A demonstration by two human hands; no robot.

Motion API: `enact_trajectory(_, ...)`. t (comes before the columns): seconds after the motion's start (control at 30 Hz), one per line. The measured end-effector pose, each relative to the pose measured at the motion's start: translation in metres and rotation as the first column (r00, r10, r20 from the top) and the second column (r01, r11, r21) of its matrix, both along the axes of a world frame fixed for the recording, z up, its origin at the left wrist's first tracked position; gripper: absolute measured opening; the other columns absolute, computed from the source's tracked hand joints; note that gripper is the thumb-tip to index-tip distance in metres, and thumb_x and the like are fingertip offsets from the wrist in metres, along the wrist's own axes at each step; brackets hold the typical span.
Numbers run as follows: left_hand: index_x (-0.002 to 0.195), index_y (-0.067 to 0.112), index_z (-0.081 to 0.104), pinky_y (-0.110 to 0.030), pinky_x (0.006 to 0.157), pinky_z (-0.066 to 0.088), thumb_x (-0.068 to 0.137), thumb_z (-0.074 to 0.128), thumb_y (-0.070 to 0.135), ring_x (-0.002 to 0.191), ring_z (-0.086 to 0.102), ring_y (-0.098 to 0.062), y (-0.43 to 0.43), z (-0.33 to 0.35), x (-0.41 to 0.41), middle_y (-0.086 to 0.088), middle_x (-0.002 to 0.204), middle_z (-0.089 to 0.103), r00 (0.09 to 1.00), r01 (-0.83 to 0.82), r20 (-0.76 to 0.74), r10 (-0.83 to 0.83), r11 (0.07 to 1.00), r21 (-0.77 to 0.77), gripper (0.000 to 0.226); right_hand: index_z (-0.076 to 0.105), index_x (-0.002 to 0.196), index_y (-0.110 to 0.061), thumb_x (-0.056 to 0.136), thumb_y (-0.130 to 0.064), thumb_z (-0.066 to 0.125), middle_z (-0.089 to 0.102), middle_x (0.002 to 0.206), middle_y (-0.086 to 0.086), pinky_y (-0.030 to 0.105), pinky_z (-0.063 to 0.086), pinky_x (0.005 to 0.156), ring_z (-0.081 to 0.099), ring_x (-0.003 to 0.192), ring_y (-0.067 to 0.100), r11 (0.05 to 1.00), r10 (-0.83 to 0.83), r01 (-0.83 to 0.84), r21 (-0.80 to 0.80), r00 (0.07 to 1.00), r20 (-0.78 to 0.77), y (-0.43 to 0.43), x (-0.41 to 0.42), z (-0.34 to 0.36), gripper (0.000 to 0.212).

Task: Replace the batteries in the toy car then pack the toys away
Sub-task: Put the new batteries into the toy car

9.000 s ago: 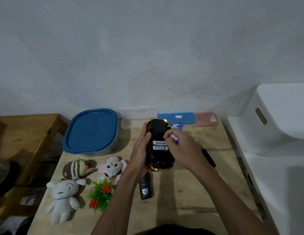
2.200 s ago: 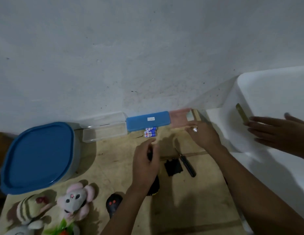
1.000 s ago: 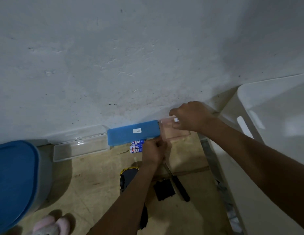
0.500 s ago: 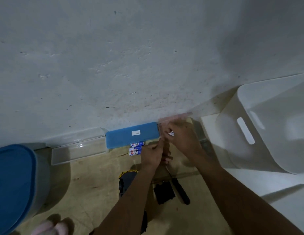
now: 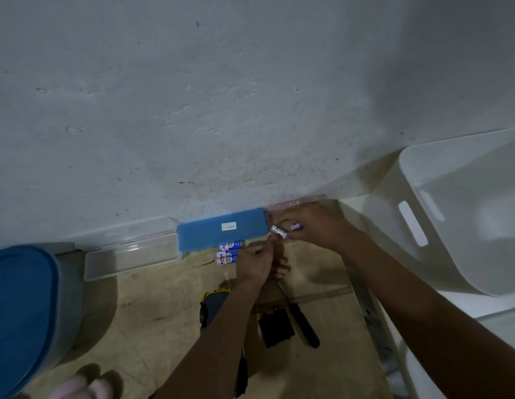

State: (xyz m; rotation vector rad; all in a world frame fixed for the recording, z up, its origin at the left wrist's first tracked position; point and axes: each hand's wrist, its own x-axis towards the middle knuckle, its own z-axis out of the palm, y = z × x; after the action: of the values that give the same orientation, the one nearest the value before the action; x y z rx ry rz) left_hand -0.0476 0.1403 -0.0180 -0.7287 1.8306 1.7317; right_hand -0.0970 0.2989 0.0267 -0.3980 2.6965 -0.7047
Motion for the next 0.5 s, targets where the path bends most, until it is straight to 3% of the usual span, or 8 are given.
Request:
enact_trajectory(0.1, 0.09, 0.001, 0.074, -0.027, 0.046, 0.057, 0.094, 0.065, 0.036, 0.047, 0.068, -0.021, 0.0, 0.002, 0.0, -0.018, 0.069, 0.074, 1.0, -0.009, -0.008, 0.009, 1.0, 0.026, 0.036, 0.073, 0.102, -0.025, 0.083, -0.033, 0.072, 0.073, 0.092, -0.008, 0.027, 0.055, 0.071, 0.067, 0.079, 0.009, 0.978, -0.159, 0.139, -0.156, 0.979, -0.128, 0.002, 0.016, 0.012, 0.02)
enact_trajectory(0.2, 0.09, 0.003, 0.074, -0.027, 0.046, 0.057, 0.094, 0.064, 0.036, 0.049, 0.069, -0.02, 0.001, 0.003, 0.001, -0.017, 0.072, 0.075, 1.0, -0.002, -0.007, 0.002, 1.0, 0.025, 0.034, 0.07, 0.105, -0.019, 0.087, -0.024, 0.065, 0.068, 0.098, -0.004, 0.029, 0.054, 0.076, 0.064, 0.086, 0.012, 0.896, -0.425, 0.313, -0.314, 0.809, -0.406, 0.003, 0.031, 0.005, 0.02)
enact_trajectory(0.27, 0.094, 0.003, 0.073, -0.028, 0.048, 0.057, 0.098, 0.059, 0.035, 0.056, 0.071, -0.024, 0.001, 0.004, 0.001, -0.017, 0.074, 0.076, 1.0, -0.012, 0.021, 0.012, 1.0, 0.013, 0.035, 0.066, 0.119, -0.017, 0.091, -0.023, 0.059, 0.062, 0.12, 0.001, 0.03, 0.05, 0.091, 0.059, 0.107, 0.016, 0.874, -0.476, 0.376, -0.307, 0.787, -0.392, 0.005, 0.036, -0.005, 0.03)
enact_trajectory(0.33, 0.097, 0.003, 0.07, -0.031, 0.054, 0.058, 0.102, 0.052, 0.035, 0.064, 0.073, -0.028, 0.001, 0.004, 0.0, -0.017, 0.078, 0.077, 0.998, -0.028, 0.057, 0.027, 0.999, 0.02, 0.037, 0.064, 0.124, -0.015, 0.095, -0.023, 0.056, 0.057, 0.132, 0.005, 0.037, 0.046, 0.102, 0.054, 0.119, 0.02, 0.904, -0.418, 0.364, -0.226, 0.864, -0.281, 0.006, 0.041, -0.02, 0.031)
enact_trajectory(0.4, 0.1, 0.002, 0.069, -0.033, 0.058, 0.059, 0.101, 0.051, 0.035, 0.067, 0.074, -0.029, 0.001, 0.006, 0.0, -0.017, 0.079, 0.077, 0.996, -0.035, 0.08, 0.031, 0.998, 0.045, 0.038, 0.068, 0.12, -0.015, 0.095, -0.02, 0.059, 0.058, 0.135, 0.005, 0.035, 0.043, 0.106, 0.054, 0.122, 0.019, 0.93, -0.358, 0.326, -0.171, 0.908, -0.218, 0.005, 0.045, -0.032, 0.026)
enact_trajectory(0.5, 0.1, 0.004, 0.07, -0.027, 0.051, 0.059, 0.098, 0.058, 0.039, 0.058, 0.073, -0.021, 0.001, 0.006, 0.001, -0.015, 0.076, 0.077, 0.999, 0.005, 0.05, -0.006, 1.0, 0.013, 0.038, 0.069, 0.117, -0.013, 0.093, -0.014, 0.063, 0.055, 0.138, 0.007, 0.025, 0.037, 0.105, 0.051, 0.124, 0.02, 0.919, -0.38, 0.341, -0.196, 0.897, -0.225, 0.002, 0.053, -0.039, 0.025)
